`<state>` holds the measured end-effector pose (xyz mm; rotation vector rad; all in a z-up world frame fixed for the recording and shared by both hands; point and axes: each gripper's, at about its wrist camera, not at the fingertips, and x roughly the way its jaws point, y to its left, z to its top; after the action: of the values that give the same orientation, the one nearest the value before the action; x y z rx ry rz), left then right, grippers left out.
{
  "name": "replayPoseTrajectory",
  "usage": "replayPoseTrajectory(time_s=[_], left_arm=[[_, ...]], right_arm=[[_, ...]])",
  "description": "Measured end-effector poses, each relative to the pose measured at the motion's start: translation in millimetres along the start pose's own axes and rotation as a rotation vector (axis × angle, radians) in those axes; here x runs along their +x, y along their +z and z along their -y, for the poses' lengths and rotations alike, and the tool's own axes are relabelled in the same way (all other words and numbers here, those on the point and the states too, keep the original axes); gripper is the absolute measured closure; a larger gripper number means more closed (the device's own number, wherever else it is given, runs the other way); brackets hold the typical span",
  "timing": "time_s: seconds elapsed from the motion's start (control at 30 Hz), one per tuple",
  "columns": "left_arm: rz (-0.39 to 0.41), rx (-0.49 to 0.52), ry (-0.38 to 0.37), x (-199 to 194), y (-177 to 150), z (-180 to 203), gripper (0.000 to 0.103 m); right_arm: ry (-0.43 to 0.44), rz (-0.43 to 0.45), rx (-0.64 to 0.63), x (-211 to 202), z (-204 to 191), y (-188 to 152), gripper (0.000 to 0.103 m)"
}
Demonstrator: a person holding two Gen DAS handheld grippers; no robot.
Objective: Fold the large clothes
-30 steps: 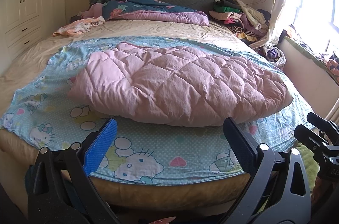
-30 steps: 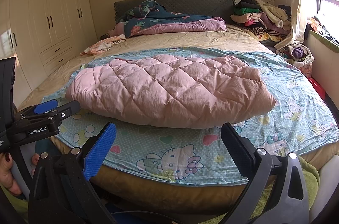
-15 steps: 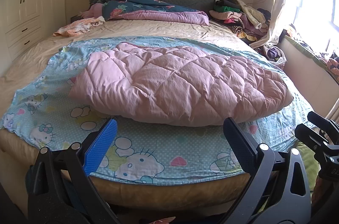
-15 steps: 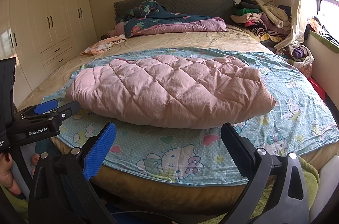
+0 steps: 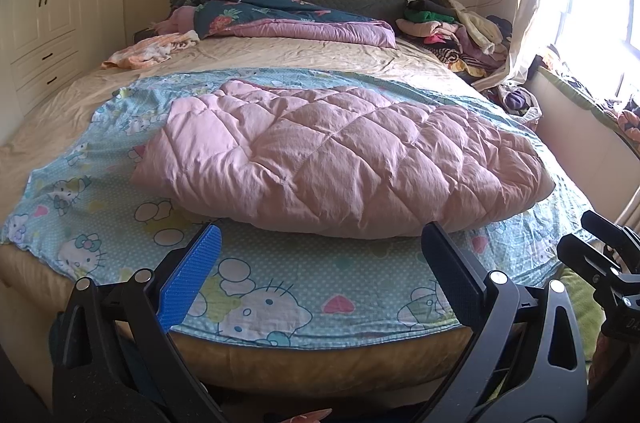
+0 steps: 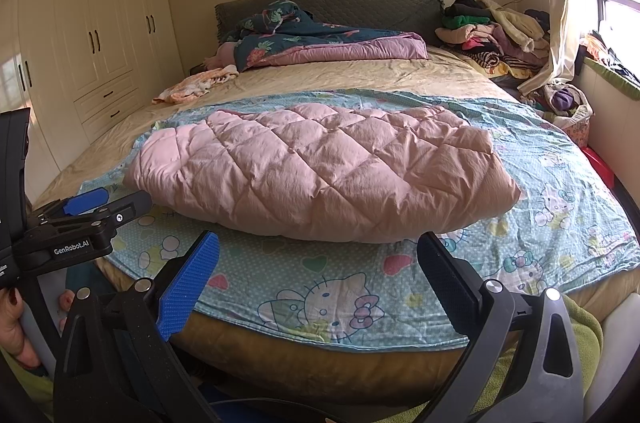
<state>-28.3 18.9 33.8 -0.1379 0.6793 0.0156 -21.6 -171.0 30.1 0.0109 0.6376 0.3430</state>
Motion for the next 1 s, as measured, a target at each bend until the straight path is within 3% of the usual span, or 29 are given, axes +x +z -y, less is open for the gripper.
replayPoseTrajectory(time_s=[1.0], left_arm=[[0.001, -0.043, 0.014, -4, -2, -20, 0.009]], right_arm=[[-0.024, 0.018, 0.018, -6, 9, 3, 0.004]])
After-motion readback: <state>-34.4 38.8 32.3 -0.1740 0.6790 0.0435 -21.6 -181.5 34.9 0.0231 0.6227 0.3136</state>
